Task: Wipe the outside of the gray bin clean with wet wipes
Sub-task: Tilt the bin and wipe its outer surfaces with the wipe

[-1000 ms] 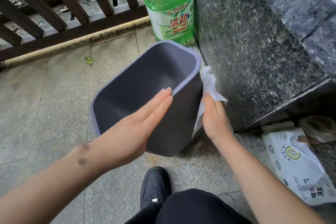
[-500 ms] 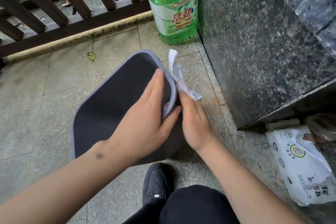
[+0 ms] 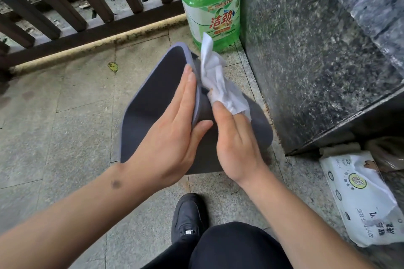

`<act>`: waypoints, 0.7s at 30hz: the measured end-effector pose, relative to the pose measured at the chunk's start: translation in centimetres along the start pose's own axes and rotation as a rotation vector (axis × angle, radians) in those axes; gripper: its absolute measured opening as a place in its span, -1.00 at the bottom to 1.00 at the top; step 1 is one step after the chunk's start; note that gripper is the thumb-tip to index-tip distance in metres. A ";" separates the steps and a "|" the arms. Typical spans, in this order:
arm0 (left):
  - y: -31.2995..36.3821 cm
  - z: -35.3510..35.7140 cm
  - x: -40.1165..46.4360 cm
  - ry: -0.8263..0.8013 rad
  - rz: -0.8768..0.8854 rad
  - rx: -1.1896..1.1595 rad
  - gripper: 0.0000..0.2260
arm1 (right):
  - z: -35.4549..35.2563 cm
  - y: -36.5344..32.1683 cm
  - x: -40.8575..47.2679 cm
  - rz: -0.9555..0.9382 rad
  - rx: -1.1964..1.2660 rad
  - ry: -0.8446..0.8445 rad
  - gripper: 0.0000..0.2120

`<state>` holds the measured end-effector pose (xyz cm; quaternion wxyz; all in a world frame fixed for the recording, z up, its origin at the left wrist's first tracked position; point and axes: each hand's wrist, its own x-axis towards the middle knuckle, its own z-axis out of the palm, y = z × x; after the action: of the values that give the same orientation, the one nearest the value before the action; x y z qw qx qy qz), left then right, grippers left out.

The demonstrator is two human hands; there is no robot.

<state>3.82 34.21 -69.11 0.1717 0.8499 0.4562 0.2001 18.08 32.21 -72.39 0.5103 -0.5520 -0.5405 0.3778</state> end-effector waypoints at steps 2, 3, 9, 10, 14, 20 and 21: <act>0.1 0.0 -0.5 -0.001 -0.035 -0.014 -0.31 | 0.1 -0.1 0.5 -0.044 0.064 -0.075 -0.62; 0.0 -0.1 -0.7 0.005 -0.048 -0.029 -0.31 | 0.2 -0.2 0.7 -0.061 0.041 -0.087 -0.63; -0.8 -0.8 -1.6 0.061 -0.036 -0.022 -0.37 | 2.0 -0.7 -0.5 -0.134 -0.036 -0.122 -0.55; -0.7 -1.1 -1.6 0.075 -0.049 -0.046 -0.38 | 2.3 -0.8 -0.7 -0.139 -0.028 -0.133 -0.54; -0.9 -1.4 -1.8 0.103 -0.066 -0.100 -0.44 | 2.8 -0.6 -1.3 -0.195 -0.073 -0.172 -0.54; -2.2 -1.6 -1.2 0.207 -0.189 -0.165 -0.51 | 0.4 3.3 -2.6 -0.040 -0.154 -0.195 -0.50; -2.3 -1.6 -1.2 0.225 -0.218 -0.175 -0.52 | -0.3 4.1 -2.9 0.011 -0.173 -0.190 -0.49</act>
<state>0.80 34.61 -69.11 0.2133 0.7496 0.5429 0.3130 18.89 29.73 -76.69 0.4050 -0.5588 -0.6139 0.3831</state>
